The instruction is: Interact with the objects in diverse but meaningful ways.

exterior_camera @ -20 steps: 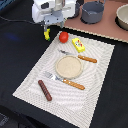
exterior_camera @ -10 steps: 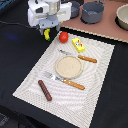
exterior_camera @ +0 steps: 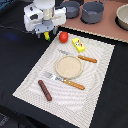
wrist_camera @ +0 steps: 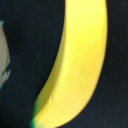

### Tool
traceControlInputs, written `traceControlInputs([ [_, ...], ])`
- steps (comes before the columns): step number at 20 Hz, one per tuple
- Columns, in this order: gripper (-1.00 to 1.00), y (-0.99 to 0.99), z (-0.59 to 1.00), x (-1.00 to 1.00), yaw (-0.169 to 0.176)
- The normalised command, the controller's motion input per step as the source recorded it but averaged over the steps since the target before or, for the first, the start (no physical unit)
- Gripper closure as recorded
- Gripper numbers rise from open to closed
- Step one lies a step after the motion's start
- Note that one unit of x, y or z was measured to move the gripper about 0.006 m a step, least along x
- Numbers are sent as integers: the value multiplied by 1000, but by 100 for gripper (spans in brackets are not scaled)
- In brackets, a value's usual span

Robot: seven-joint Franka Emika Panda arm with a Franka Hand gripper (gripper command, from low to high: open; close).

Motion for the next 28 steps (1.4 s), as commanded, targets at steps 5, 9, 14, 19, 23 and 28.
traceControlInputs([
  [5,100,182,-230,-104,55],
  [9,100,164,-204,-76,57],
  [14,100,89,-208,-103,57],
  [19,100,45,-186,-119,61],
  [23,100,5,62,-229,103],
  [28,100,-172,798,-392,67],
])
